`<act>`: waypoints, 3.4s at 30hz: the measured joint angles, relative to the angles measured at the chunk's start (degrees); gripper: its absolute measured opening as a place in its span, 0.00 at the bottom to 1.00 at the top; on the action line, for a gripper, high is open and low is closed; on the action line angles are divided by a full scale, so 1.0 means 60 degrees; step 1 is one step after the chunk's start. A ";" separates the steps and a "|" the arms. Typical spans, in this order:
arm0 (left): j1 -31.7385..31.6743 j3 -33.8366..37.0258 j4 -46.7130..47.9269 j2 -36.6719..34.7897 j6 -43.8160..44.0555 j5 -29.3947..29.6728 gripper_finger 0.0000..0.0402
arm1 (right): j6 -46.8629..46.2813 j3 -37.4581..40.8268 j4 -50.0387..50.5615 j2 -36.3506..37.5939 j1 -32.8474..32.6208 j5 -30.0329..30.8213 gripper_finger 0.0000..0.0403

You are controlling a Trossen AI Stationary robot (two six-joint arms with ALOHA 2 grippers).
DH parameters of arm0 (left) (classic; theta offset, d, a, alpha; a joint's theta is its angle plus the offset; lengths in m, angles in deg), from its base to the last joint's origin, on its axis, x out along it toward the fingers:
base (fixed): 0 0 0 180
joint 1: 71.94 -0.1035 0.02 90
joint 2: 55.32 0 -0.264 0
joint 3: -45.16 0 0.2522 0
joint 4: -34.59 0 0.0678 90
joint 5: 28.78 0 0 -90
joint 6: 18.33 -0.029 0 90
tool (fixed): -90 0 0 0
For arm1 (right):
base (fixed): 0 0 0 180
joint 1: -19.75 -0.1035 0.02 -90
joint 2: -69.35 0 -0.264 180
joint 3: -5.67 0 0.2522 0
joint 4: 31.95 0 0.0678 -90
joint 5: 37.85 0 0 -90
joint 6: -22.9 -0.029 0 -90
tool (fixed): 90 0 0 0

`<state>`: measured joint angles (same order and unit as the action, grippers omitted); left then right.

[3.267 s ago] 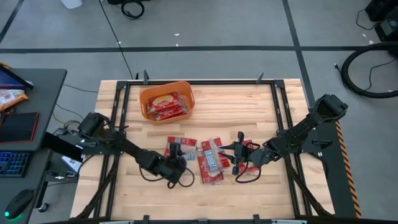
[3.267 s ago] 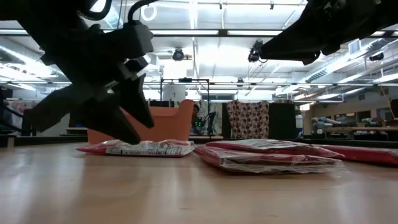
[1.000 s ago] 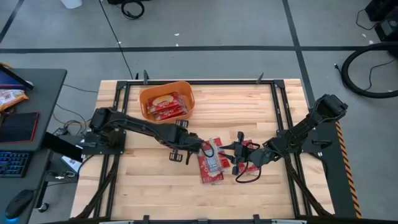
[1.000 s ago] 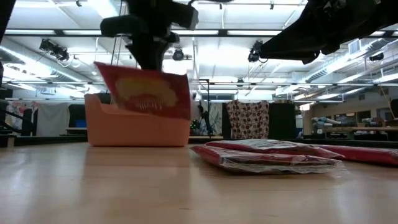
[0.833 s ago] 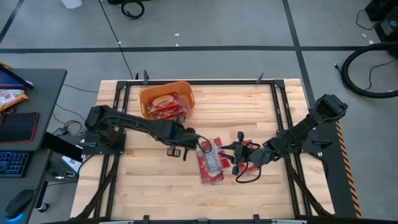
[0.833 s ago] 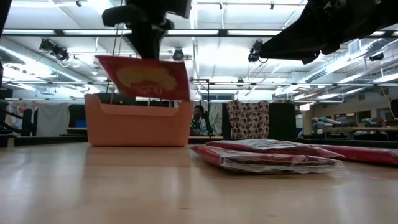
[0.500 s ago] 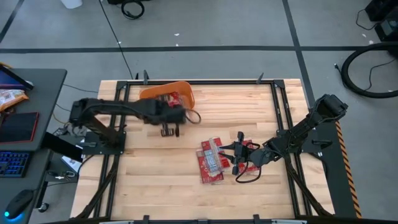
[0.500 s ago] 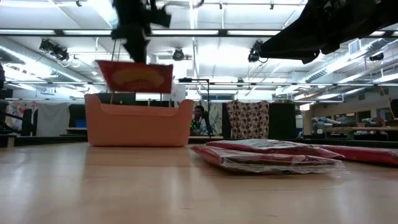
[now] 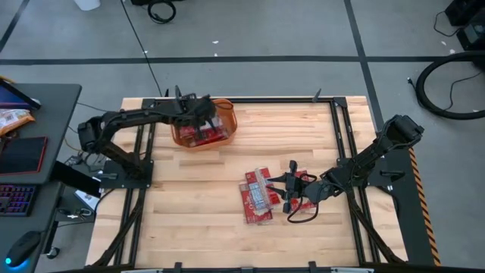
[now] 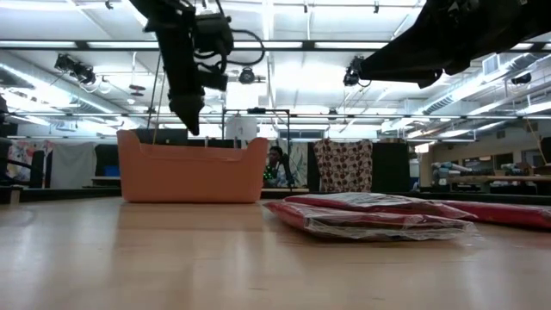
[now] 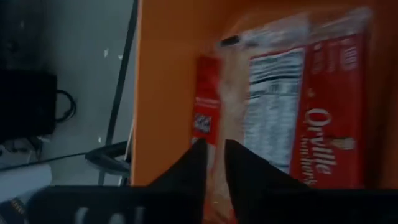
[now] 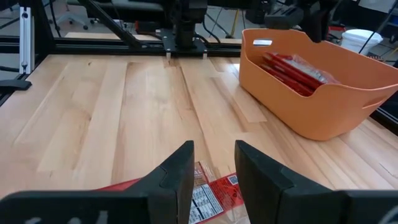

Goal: Sort popcorn bags into baskets
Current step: Put the red popcorn bag into the orange bin

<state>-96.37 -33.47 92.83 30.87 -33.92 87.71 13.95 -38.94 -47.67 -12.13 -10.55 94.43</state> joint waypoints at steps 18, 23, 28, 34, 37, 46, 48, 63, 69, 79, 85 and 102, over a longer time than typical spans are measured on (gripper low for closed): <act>0.4175 -0.0341 -0.2636 0.1240 0.2413 -0.2902 0.33 | -0.0455 -0.0004 0.0175 0.0000 0.0000 -0.0055 0.30; 0.5164 -0.0341 -0.3901 0.2262 0.2463 -0.2694 0.33 | -0.1242 -0.0004 0.0537 0.0000 -0.0062 -0.0488 0.30; 0.5757 -0.0341 -0.4962 0.3132 0.1698 -0.1804 0.35 | -0.1192 -0.0004 0.0628 0.0000 -0.0015 -0.0097 0.30; 0.6181 -0.0715 -0.5310 0.3977 0.0395 -0.0924 0.45 | -0.1260 -0.0004 0.0932 0.0000 0.0015 -0.0021 0.30; 0.6378 -0.1153 -0.5334 0.4367 -0.0705 -0.0447 0.49 | -0.1254 -0.0004 0.0959 0.0000 0.0018 -0.0022 0.30; 0.6734 -0.1471 -0.5397 0.5169 -0.4546 0.0602 0.50 | -0.1180 -0.0007 0.1029 0.0000 0.0015 -0.0018 0.30; 0.6696 -0.1471 -0.5465 0.5316 -0.4847 0.0672 0.50 | -0.1117 -0.0007 0.1032 0.0000 0.0015 0.0011 0.30; 0.6342 -0.1482 -0.5692 0.5724 -0.5241 0.0112 0.18 | -0.0980 -0.0007 0.0925 0.0000 0.0018 0.0015 0.30; 0.6438 -0.1454 -0.5304 0.5391 -0.4751 0.0390 0.02 | -0.0980 -0.0007 0.0949 0.0000 0.0018 0.0012 0.30; 0.6553 -0.1452 -0.2753 0.2810 -0.3178 0.2007 0.02 | -0.0980 -0.0007 0.0976 0.0000 0.0018 0.0011 0.30; 0.6287 -0.1456 -0.1464 0.1153 -0.2536 0.3761 0.01 | -0.0980 -0.0015 0.0860 -0.0003 0.0015 0.0007 0.30; 0.1476 -0.0216 0.3027 0.0313 0.2977 0.2402 0.03 | -0.0766 -0.0004 0.0725 -0.0004 0.0015 0.0007 0.30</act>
<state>-87.51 -34.76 110.99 32.75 -16.06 102.12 9.35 -38.96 -43.32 -12.15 -10.47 94.48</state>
